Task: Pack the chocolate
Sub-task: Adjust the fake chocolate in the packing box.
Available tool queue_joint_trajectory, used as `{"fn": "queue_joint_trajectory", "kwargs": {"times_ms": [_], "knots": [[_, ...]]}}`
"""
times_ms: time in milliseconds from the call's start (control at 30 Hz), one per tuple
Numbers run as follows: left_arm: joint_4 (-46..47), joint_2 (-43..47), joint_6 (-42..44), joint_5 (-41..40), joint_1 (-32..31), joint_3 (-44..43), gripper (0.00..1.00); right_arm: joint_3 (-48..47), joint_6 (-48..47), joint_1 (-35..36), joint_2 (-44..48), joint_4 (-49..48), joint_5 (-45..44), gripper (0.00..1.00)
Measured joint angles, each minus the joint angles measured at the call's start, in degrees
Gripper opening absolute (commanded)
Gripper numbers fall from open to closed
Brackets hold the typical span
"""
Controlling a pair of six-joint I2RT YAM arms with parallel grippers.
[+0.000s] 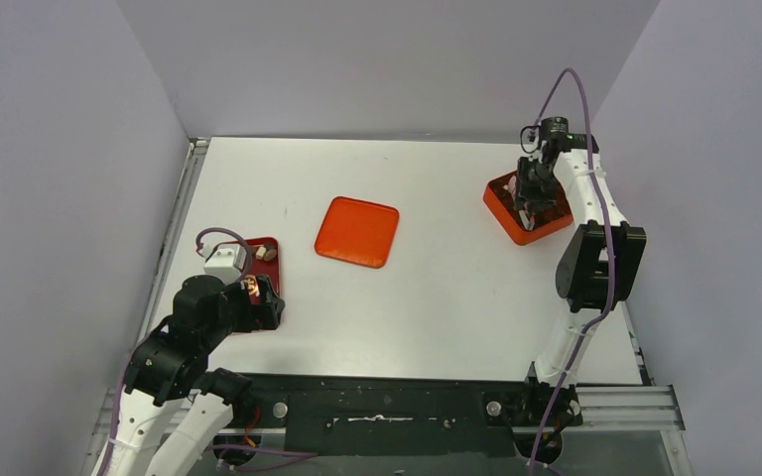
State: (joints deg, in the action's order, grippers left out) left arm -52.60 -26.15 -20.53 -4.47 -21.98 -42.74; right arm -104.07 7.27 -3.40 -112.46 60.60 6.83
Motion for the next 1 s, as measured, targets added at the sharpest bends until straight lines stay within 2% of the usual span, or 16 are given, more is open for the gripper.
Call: {"fn": "queue_joint_trajectory", "kwargs": {"times_ms": [433,1000], "knots": [[0.0,0.0,0.0,0.0,0.0,0.0,0.85,0.0,1.1,-0.8,0.5,1.0,-3.6,0.34],[0.0,0.1,0.0,0.0,0.0,0.0,0.85,0.8,3.8,-0.9,0.3,0.9,-1.7,0.32]]}}
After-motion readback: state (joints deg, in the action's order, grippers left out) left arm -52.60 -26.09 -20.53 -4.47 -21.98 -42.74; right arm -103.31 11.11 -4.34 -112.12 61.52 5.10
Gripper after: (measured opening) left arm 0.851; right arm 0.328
